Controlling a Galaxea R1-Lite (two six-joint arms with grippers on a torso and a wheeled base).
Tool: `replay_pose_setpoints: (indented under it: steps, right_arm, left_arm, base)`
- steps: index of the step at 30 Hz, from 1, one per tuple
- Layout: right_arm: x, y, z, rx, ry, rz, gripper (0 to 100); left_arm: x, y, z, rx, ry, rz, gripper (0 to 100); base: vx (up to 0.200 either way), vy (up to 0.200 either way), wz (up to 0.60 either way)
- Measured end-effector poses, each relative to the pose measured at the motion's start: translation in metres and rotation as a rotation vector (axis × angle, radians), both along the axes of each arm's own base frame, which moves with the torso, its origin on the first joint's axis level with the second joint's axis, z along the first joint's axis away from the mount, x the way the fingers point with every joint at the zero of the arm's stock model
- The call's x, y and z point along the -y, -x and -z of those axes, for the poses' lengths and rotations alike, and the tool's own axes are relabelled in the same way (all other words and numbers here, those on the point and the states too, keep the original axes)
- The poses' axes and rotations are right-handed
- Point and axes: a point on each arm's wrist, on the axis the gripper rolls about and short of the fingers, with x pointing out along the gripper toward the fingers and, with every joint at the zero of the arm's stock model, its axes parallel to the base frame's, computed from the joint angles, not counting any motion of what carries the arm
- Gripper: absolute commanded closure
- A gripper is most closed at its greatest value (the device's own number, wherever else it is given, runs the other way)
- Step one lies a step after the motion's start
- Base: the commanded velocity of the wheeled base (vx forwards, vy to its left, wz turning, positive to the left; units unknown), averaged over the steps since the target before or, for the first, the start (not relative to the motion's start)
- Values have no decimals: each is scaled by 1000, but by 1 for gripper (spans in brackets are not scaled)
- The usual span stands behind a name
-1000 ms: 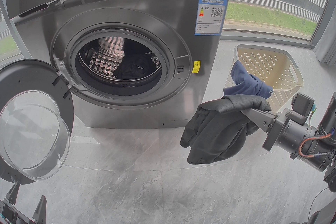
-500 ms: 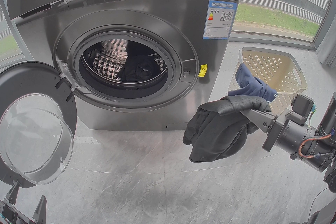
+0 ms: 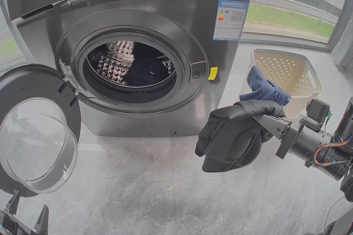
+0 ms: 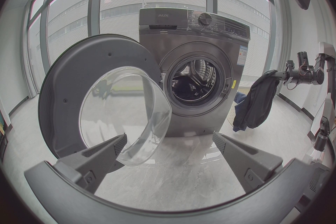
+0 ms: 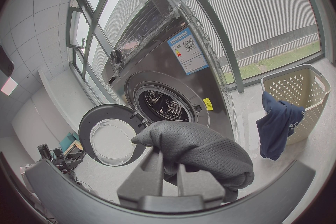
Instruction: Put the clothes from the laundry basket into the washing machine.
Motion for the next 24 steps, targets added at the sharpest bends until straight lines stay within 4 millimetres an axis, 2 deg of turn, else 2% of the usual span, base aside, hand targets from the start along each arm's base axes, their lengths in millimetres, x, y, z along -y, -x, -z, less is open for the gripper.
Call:
replay_pose_setpoints:
  steps: [24]
  right_arm:
    - [0, 0, 0, -1, 1, 0, 100]
  left_arm:
    - [0, 0, 0, 0, 0, 0, 0]
  base:
    - [0, 0, 0]
